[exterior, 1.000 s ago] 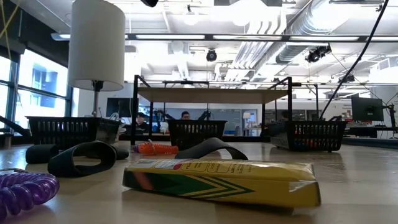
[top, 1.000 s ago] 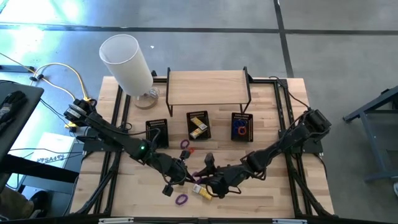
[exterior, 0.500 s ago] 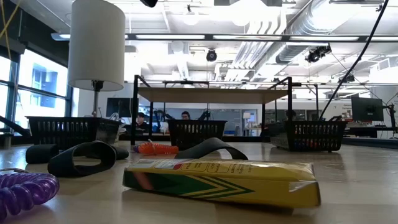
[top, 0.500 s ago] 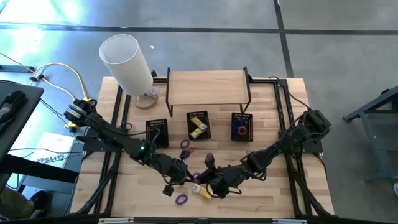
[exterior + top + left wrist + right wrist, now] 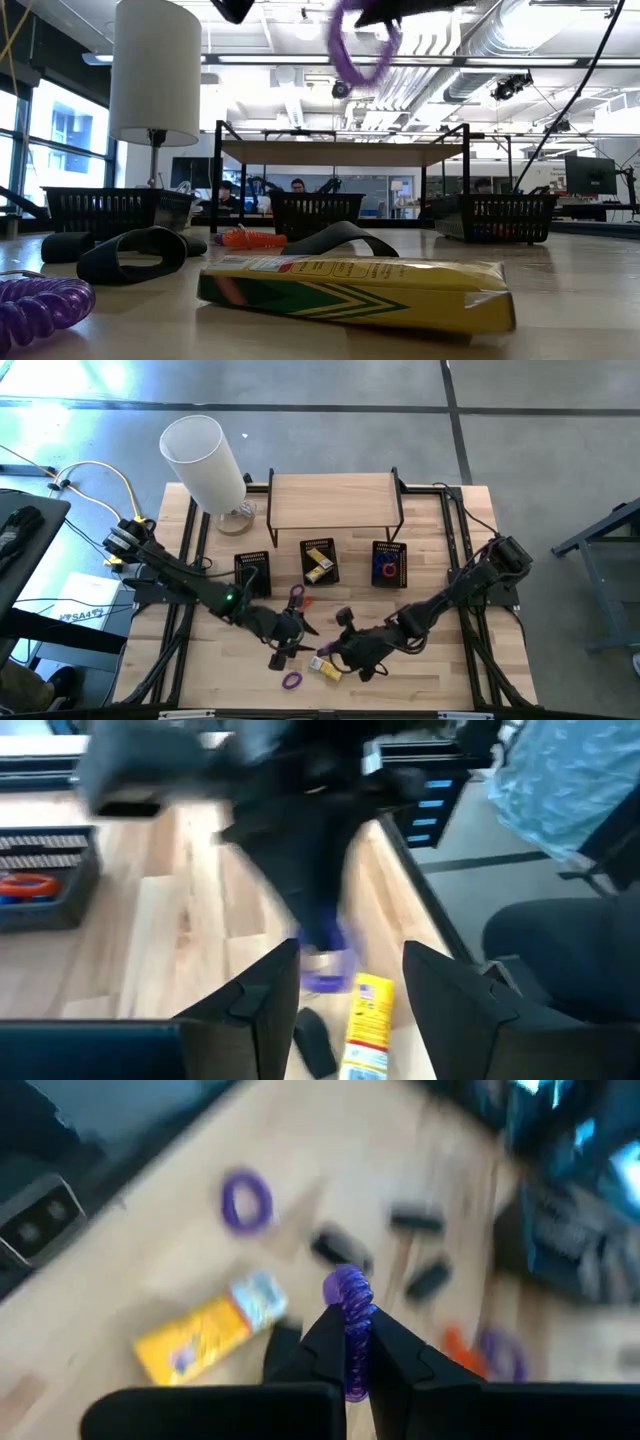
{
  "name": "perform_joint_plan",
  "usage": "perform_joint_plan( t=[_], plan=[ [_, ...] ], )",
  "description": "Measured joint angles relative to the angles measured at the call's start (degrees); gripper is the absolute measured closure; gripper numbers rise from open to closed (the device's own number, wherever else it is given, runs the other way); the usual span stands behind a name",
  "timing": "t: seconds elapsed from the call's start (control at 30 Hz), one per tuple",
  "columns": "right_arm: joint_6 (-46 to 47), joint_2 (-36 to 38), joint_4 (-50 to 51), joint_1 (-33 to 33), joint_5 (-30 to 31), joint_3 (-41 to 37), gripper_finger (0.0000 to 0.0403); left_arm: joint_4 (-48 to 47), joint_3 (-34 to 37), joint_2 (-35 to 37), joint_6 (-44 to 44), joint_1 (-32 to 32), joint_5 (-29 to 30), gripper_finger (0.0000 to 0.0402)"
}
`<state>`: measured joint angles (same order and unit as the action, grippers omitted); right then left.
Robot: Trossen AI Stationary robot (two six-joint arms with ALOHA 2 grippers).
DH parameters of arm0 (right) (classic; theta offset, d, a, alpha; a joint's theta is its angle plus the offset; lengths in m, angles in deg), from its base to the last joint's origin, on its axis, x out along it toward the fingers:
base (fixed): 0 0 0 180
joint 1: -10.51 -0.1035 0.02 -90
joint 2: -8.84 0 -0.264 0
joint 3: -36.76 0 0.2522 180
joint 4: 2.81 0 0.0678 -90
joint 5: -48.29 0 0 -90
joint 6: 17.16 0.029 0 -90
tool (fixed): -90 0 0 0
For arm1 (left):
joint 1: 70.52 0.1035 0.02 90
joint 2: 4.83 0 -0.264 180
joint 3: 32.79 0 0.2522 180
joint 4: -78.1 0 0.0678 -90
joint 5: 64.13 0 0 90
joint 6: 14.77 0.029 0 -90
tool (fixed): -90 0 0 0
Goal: Pick & Place Office Desk Supplies
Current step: Put the purple spring keychain into the right black bin
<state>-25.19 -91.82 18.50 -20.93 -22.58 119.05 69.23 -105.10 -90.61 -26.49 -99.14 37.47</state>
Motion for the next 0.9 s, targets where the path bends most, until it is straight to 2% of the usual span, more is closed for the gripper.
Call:
perform_joint_plan(
  t=[0.2, 0.43, 0.53, 0.77, 0.9],
  plan=[
    [21.1, 1.6, 14.1, 0.3, 0.8, 0.1, 0.0395, -1.3, 0.0, 0.0, -0.4, 0.0, -0.3, 0.0227],
    [45.6, 1.8, 33.9, 0.3, 7.6, 0.0, 0.0395, -6.4, 0.0, 0.0, -2.7, 0.0, -0.3, 0.0227],
    [55.5, 4.1, 42.6, -0.4, 10.9, 0.0, 0.0395, -7.7, 0.0, 0.0, -3.3, 0.0, -0.3, 0.0227],
    [71.8, 12.4, 57.8, -0.3, 18.5, 0.0, 0.0395, -11.4, 0.0, 0.0, -5.7, -0.6, -0.5, 0.0227],
    [75.5, 15.0, 64.2, 3.9, 18.3, 0.0, 0.0394, -12.1, 0.0, 0.0, -5.8, -0.9, -0.5, 0.0227]
  ],
)
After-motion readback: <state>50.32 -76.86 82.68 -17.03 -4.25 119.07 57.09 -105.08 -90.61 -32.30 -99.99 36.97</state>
